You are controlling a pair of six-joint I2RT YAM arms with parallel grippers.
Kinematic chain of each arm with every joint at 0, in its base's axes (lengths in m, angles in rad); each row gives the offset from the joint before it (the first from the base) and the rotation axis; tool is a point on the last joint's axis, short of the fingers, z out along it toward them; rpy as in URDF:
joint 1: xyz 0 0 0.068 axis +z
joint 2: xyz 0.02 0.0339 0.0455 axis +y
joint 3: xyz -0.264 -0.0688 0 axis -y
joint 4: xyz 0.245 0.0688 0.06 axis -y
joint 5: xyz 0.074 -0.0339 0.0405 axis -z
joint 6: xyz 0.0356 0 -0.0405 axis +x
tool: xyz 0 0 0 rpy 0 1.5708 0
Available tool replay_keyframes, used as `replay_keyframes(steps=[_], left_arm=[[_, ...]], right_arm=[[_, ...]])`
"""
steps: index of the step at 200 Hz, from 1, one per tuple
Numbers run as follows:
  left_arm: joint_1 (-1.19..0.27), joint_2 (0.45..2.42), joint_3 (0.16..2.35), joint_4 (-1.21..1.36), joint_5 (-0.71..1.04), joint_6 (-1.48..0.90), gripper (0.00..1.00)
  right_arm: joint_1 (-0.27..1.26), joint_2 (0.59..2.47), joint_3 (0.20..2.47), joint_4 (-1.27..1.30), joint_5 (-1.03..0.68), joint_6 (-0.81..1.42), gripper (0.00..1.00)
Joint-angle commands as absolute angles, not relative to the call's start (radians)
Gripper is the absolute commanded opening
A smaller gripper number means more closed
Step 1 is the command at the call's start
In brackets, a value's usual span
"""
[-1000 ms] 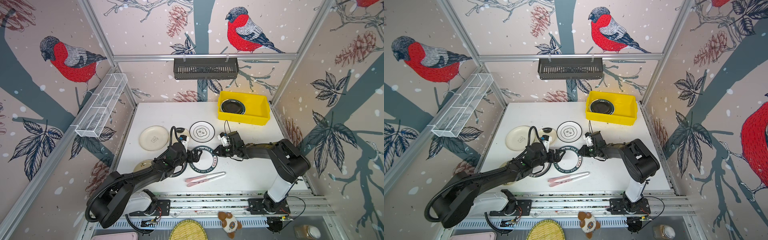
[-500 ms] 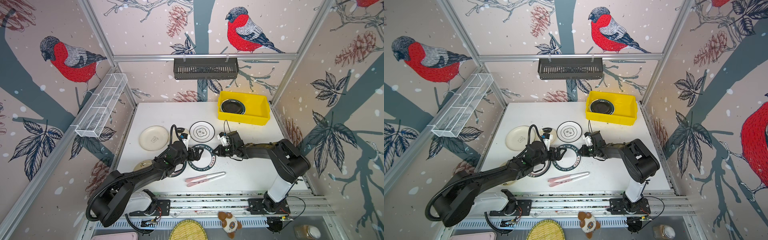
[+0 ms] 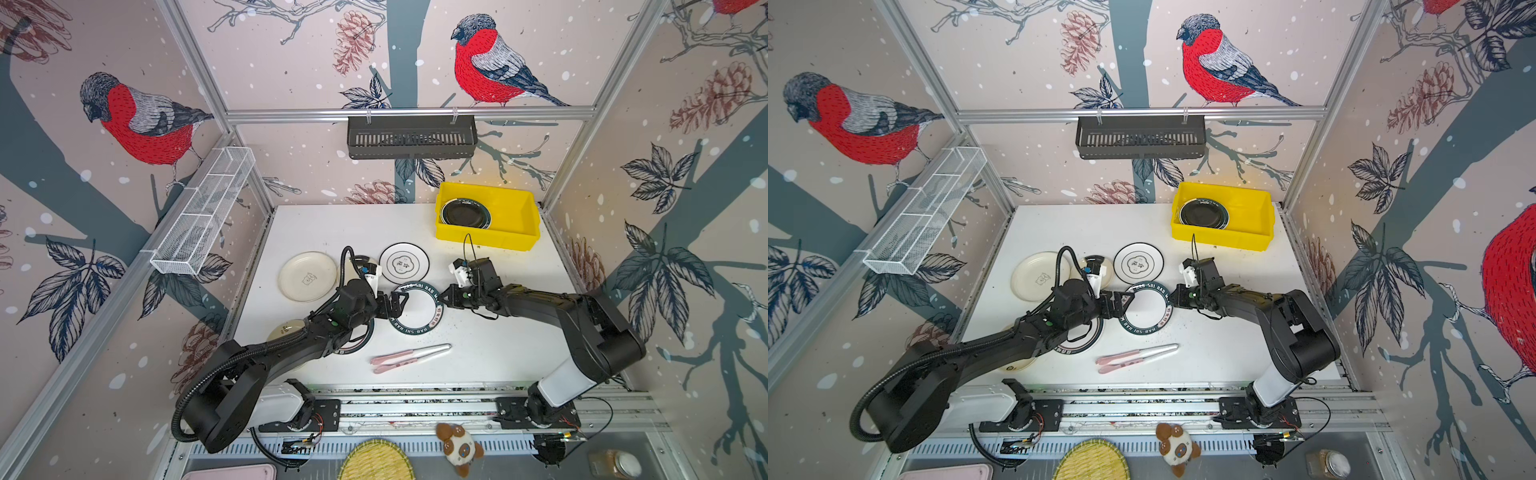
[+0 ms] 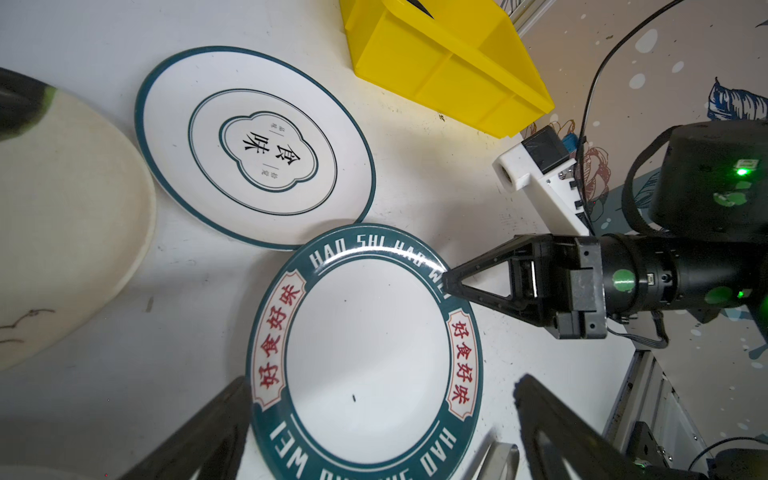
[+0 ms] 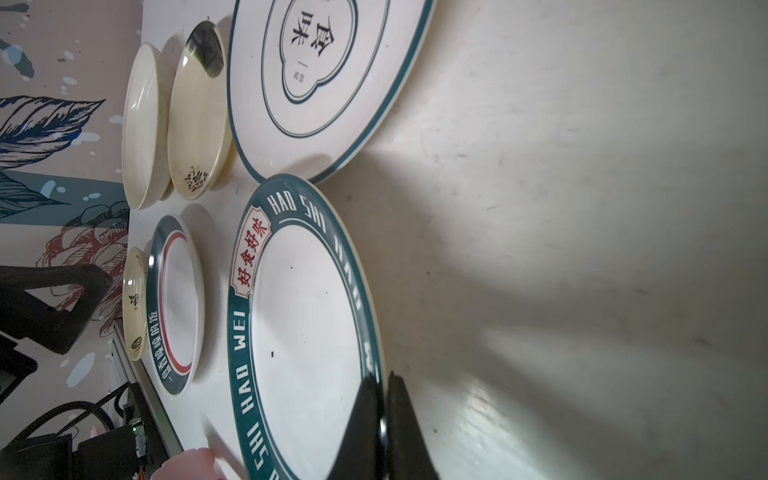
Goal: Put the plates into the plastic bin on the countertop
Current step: 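Close the right gripper on the HAO SHI HAO WEI plate's rim, then lift the plate upright with the right gripper and carry it toward the bin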
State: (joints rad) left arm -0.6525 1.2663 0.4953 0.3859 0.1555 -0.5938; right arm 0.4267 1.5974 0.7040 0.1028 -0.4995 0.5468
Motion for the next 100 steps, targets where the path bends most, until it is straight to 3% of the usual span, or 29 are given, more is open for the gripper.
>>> replay_keyframes(steps=[1,100], left_arm=[[-0.652,1.271,0.51,0.434,0.151,-0.572,0.98],[-0.652,1.281,0.546,0.457,0.131,-0.531,0.98]], right_arm=[[0.399,1.559,0.701,0.069,-0.477,0.529,0.0],[0.175,1.355,0.806,0.037,-0.539,0.551,0.0]])
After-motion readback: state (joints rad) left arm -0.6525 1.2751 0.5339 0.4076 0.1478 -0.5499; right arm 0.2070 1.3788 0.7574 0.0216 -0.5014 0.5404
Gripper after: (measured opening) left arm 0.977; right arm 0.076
